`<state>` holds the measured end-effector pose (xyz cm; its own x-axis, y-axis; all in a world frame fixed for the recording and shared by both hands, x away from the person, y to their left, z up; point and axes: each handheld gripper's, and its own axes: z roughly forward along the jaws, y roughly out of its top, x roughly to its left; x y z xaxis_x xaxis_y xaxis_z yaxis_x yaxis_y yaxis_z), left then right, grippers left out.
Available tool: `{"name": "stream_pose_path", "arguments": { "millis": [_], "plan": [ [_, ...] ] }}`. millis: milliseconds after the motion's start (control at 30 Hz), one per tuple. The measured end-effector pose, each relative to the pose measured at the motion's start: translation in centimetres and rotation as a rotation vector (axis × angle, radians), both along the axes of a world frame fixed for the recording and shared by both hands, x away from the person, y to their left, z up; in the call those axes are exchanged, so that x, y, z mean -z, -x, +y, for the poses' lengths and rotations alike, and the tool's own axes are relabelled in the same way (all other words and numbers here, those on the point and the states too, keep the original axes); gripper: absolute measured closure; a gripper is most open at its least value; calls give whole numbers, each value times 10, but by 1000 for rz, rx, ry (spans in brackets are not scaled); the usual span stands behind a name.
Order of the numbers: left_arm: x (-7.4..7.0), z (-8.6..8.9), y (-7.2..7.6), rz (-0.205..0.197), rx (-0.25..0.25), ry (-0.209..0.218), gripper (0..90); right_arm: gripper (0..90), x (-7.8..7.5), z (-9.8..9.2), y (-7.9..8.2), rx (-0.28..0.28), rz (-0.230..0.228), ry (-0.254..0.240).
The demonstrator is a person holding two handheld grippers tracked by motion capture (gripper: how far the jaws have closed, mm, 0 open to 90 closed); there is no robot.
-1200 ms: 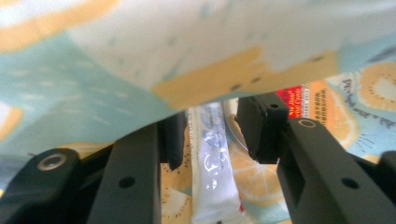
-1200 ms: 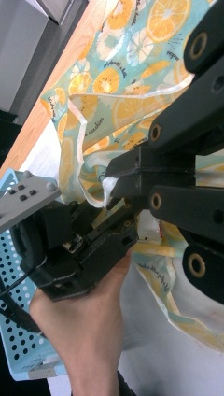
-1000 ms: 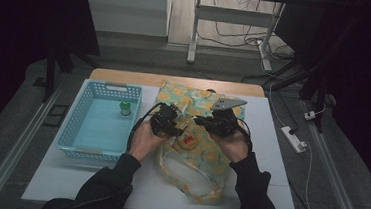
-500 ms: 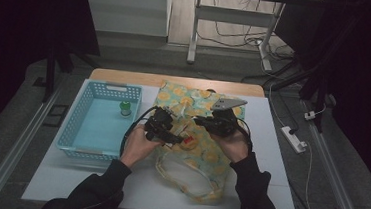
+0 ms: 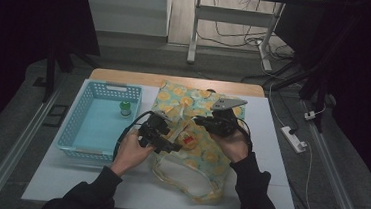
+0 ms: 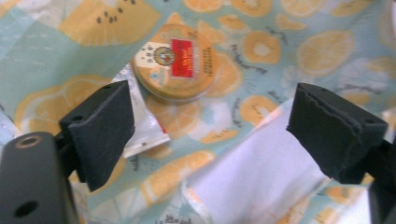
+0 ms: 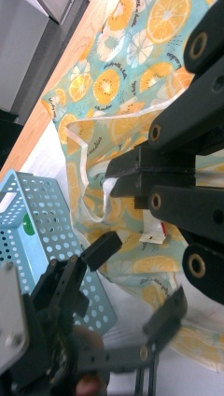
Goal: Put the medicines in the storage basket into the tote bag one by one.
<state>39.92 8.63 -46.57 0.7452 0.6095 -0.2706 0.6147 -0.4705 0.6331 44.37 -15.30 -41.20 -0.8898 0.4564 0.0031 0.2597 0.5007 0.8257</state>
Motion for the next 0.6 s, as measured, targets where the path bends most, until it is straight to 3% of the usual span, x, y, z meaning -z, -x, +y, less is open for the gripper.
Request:
{"name": "stream_pose_path", "arguments": {
  "millis": [267,600],
  "plan": [
    [-6,13,13,-20,27,32,49,900,0,-1,0,3,0,0],
    [-5,36,18,-37,-4,11,0,900,0,0,0,2,0,1]
  ]
}}
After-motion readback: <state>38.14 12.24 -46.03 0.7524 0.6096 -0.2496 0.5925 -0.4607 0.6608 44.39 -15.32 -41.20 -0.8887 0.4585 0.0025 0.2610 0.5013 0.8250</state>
